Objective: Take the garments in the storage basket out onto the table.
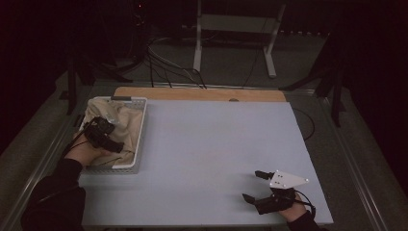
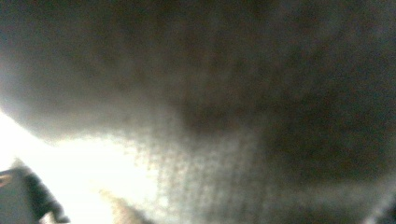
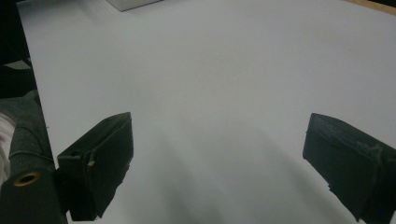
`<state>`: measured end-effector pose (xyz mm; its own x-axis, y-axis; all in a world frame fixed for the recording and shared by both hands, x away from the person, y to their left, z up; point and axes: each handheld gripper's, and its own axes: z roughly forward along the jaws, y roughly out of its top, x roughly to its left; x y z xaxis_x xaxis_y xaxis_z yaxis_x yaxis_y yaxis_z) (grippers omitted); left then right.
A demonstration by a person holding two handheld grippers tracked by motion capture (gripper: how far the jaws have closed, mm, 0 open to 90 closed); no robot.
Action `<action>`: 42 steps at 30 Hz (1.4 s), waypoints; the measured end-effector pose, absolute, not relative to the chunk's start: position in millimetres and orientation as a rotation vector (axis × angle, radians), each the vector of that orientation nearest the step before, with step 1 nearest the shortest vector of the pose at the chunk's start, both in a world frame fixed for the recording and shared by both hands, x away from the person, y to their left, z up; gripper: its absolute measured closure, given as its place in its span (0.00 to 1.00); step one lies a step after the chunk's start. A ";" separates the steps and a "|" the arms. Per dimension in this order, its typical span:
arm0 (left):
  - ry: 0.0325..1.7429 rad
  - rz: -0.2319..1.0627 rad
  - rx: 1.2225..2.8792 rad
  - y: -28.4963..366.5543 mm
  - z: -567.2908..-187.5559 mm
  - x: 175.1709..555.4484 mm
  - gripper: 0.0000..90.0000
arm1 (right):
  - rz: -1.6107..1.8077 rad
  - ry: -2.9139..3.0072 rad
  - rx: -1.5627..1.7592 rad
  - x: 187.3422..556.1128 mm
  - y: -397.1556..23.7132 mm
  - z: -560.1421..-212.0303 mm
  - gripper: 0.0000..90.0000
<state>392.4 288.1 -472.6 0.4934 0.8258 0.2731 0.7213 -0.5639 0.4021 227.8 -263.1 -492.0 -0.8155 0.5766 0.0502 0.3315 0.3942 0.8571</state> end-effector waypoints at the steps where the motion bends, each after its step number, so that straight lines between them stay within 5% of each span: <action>1: 1.322 0.649 2.505 288.1 -472.6 392.4 0.08 | 1.386 2.399 0.800 227.8 -263.1 -492.0 0.10; 2: 1.329 0.639 2.502 286.8 -471.9 392.3 0.08 | 1.385 2.400 0.798 227.6 -263.0 -491.8 0.10; 9: 1.292 0.648 2.455 289.0 -458.7 384.7 0.55 | 1.366 2.397 0.798 228.0 -263.4 -491.9 0.12; 14: 1.290 0.605 2.343 298.1 -446.8 379.1 0.73 | 1.366 2.391 0.806 227.8 -264.2 -491.3 0.12; 22: 1.301 0.535 2.109 321.3 -434.2 367.5 0.77 | 1.363 2.389 0.810 228.6 -264.7 -491.7 0.12; 42: 1.242 0.463 1.867 349.2 -402.4 345.3 0.78 | 1.375 2.384 0.823 229.3 -265.2 -491.5 0.12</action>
